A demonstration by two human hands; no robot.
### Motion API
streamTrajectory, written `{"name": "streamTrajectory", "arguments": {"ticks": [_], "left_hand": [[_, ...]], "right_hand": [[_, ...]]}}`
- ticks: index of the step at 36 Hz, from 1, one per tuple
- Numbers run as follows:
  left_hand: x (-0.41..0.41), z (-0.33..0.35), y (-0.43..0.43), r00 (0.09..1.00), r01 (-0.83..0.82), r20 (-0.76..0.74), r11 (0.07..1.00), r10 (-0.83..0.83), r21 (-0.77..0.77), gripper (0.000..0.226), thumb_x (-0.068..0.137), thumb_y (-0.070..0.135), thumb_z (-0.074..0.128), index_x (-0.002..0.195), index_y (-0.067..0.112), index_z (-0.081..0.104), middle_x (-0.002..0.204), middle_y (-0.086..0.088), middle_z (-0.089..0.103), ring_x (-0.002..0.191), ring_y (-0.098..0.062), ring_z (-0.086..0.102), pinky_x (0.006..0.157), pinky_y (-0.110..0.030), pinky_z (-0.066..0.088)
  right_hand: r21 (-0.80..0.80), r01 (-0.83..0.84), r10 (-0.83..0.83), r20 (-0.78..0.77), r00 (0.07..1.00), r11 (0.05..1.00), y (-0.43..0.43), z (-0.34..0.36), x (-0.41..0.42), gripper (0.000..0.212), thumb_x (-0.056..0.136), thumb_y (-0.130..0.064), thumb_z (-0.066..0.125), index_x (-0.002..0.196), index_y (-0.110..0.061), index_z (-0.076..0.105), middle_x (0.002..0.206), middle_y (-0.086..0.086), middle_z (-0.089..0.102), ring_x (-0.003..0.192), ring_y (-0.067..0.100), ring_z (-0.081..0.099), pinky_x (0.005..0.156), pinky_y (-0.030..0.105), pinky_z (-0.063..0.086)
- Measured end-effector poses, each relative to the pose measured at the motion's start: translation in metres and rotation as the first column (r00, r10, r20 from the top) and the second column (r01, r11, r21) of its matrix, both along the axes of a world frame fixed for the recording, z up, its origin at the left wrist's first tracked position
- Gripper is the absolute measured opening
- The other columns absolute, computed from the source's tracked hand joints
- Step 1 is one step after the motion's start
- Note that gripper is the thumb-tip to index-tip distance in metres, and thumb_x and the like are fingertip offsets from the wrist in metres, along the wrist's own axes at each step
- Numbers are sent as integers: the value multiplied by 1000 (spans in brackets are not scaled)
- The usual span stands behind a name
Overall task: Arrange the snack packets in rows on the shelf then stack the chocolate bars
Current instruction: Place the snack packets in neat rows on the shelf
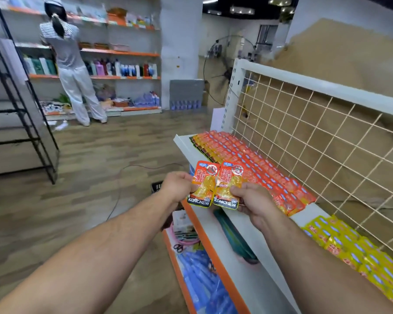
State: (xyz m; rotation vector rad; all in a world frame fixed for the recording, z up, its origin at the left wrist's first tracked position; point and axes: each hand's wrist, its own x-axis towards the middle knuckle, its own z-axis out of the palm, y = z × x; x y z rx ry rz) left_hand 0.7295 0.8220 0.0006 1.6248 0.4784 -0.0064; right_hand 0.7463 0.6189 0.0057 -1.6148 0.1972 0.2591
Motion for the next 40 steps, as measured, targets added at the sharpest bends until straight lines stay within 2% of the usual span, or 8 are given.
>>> {"name": "streamTrajectory", "arguments": {"ticks": [3, 9, 16, 21, 27, 31, 36, 40], "left_hand": [[20, 0, 16, 1000, -9, 10, 1000, 9, -18, 23, 78, -10, 73, 72, 10, 64, 83, -19, 71, 77, -29, 67, 84, -55, 57], [71, -9, 56, 1000, 11, 22, 999, -11, -30, 23, 80, -11, 70, 72, 10, 63, 81, -17, 70, 78, -27, 64, 82, -45, 56], [146, -17, 108, 993, 116, 28, 993, -117, 9, 22, 78, -10, 71, 72, 10, 63, 74, -12, 66, 66, -21, 58, 59, -26, 45], [192, -17, 143, 978, 205, 25, 978, -206, 45, 24, 78, -9, 73, 70, 11, 63, 66, -3, 64, 55, -13, 55, 48, -18, 44], [244, -25, 168, 959, 279, 23, 956, -282, 88, 20, 75, -7, 75, 73, 11, 66, 80, -11, 69, 61, -14, 59, 54, -20, 46], [275, -23, 168, 938, 344, 17, 934, -347, 97, 26, 79, -11, 71, 68, 11, 60, 62, -1, 57, 35, 2, 47, 35, -12, 34], [323, -23, 168, 919, 388, 20, 911, -394, 140, 15, 78, -3, 76, 84, 7, 67, 71, -1, 60, 65, -14, 55, 52, -20, 41], [357, -25, 169, 915, 398, 12, 906, -404, 142, 18, 74, -6, 75, 83, 7, 66, 82, -10, 65, 71, -18, 58, 57, -23, 44]], "right_hand": [[12, 3, -2, -14, 1000, 1000, 14, -3, 23, 28, 87, -6, 73, 76, -17, 51, 85, 9, 59, 52, 13, 60, 49, 26, 51], [-50, 7, -7, -11, 1000, 999, 53, -9, 72, 23, 85, -9, 76, 80, -16, 55, 81, 11, 59, 65, 21, 56, 60, 33, 45], [-102, 79, -80, -2, 997, 992, 104, -17, 125, 26, 83, -11, 76, 81, -20, 52, 83, 11, 48, 74, 23, 48, 62, 33, 38], [-90, 186, -188, -16, 982, 978, 139, -23, 160, 29, 80, -12, 80, 77, -20, 53, 76, 9, 54, 61, 20, 53, 65, 37, 45], [-74, 264, -265, -9, 964, 962, 166, -26, 189, 30, 81, -10, 79, 77, -18, 50, 70, 7, 53, 57, 20, 51, 61, 35, 44], [-91, 295, -296, -1, 955, 951, 169, -27, 211, 37, 84, -7, 76, 70, -20, 44, 61, 2, 49, 49, 14, 49, 55, 28, 40], [-102, 340, -341, 13, 940, 935, 168, -27, 250, 42, 84, -6, 74, 62, -22, 42, 60, 4, 49, 54, 18, 45, 54, 28, 36], [-85, 364, -364, 14, 931, 928, 170, -29, 282, 38, 85, -6, 73, 65, -21, 45, 61, 4, 54, 50, 16, 46, 47, 23, 36]]}}
